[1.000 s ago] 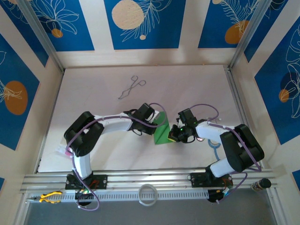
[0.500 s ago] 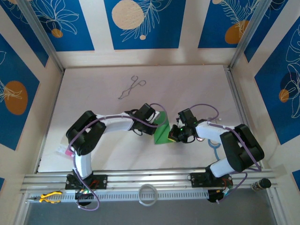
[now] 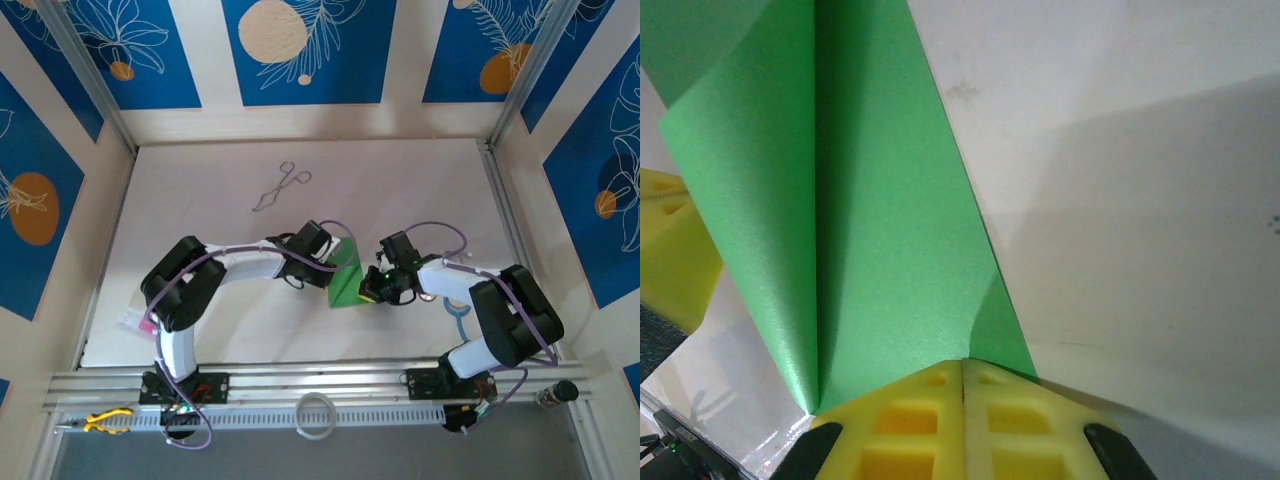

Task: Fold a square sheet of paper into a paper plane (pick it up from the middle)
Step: Fold the triangle a second time at the center of the table.

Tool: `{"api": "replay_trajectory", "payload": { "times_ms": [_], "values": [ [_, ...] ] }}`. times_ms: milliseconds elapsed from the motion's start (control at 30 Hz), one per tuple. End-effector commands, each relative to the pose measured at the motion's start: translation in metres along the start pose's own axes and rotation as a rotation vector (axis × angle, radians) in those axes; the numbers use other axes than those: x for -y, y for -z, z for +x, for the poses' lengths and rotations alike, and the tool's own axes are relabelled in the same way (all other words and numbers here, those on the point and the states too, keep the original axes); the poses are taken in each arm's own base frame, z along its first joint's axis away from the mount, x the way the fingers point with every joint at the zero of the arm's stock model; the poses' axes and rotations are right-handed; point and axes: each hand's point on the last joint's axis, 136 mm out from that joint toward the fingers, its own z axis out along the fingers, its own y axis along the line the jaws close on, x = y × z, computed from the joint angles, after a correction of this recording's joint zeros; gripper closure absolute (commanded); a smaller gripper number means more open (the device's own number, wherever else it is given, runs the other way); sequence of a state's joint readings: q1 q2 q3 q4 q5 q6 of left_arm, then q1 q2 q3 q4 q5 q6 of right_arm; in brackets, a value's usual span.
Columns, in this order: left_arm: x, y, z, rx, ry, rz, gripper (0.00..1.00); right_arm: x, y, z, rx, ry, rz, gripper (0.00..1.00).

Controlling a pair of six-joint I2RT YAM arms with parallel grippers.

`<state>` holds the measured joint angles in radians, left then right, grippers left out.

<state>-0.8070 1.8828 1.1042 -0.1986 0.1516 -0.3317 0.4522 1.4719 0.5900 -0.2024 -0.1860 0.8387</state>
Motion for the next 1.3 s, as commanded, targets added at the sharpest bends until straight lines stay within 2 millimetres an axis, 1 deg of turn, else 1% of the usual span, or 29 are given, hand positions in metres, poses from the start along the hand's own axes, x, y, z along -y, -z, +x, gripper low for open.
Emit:
{"api": "replay_trajectory", "payload": {
  "times_ms": [0,67,300,400,633,800,1033,1133,1267],
  "values": [
    [-0.011,-0.003,0.009,-0.024,0.012,-0.027,1.0,-0.002,0.002,-0.002,-0.002,-0.007,0.003,1.0],
    [-0.012,-0.004,0.011,-0.028,0.015,-0.028,1.0,-0.006,0.004,-0.003,-0.001,-0.007,-0.017,1.0],
    [-0.012,-0.004,0.012,-0.024,0.024,-0.03,1.0,-0.035,0.02,-0.015,0.054,0.007,-0.175,1.0],
    [-0.012,-0.003,0.011,-0.018,0.029,-0.03,1.0,-0.046,0.024,-0.02,0.066,0.013,-0.23,1.0],
    [-0.011,-0.005,0.011,-0.019,0.035,-0.023,1.0,-0.057,0.018,-0.024,0.045,0.009,-0.276,1.0],
    [-0.011,-0.004,0.012,-0.017,0.035,-0.025,1.0,-0.06,0.011,-0.025,0.022,0.001,-0.297,1.0],
    [-0.012,-0.003,0.012,-0.015,0.04,-0.026,1.0,-0.072,0.002,-0.027,-0.007,0.016,-0.319,1.0],
    [-0.012,-0.003,0.012,-0.017,0.04,-0.024,1.0,-0.072,-0.002,-0.028,-0.013,0.013,-0.315,1.0],
    [-0.011,-0.003,0.012,-0.017,0.039,-0.025,1.0,-0.068,-0.008,-0.03,-0.017,0.002,-0.297,1.0]
  ]
}}
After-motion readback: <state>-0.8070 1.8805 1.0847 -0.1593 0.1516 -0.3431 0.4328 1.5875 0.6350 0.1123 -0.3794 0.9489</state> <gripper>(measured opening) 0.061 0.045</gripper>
